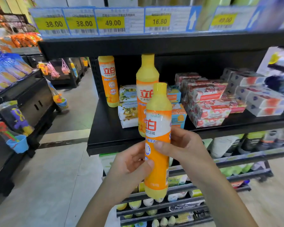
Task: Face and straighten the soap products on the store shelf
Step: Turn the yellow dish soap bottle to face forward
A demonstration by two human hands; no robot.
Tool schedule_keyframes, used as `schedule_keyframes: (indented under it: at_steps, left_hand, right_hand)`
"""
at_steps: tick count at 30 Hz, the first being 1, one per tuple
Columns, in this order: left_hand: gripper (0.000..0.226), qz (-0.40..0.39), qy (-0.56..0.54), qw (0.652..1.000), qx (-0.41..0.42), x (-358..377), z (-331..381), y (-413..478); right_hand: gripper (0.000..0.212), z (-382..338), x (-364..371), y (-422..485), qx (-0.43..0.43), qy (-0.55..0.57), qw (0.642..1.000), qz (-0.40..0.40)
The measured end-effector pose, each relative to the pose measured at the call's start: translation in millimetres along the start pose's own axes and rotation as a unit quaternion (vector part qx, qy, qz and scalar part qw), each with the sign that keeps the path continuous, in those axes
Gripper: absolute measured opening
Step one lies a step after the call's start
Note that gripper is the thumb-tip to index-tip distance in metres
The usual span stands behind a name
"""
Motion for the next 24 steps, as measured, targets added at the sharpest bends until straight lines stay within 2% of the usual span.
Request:
schedule_keyframes:
  at_steps: [4,9,14,18,21,24]
  left_hand:
    - [0.047,-0.049,0.02,0.999,0.015,22,1,12]
    - [0.044,-0.12,0.045,0.992,0.013,59,-2,38]
    - [0.035,-0.17,0.156,0.971,0.066,107,-6,69]
    - [0.044,-0.187,0.298,0.927,0.129,146,-21,98]
    - [0.041,-0.183,0.414,0.87,0.196,181,-34,118]
    - [0.032,-0.189,0.48,0.809,0.281,225,-47,133]
  right_hand:
    - [0.037,-5,-25,-12,-0.003,-0.009,0.999,0.036]
    - [0.038,-3,-67,-25,0.013,0.003,0.995,0.096]
    - [0.037,11,-123,-46,0.047,0.004,0.979,0.196]
    - [0.034,24,-170,-71,0.079,0.007,0.96,0.268]
    - [0.031,33,-207,-93,0.102,0.008,0.944,0.314]
    - [0.035,45,-246,-119,0.123,0.019,0.924,0.361]
Point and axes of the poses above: each hand's wrist, its own y-axis towards the middle knuckle, its own x-axis out of the palm, z = x × y, the point moved 6 cm from there along y, towards the middle knuckle, and after that the axes turned 8 degrees about -y, right-handed, at the moved point
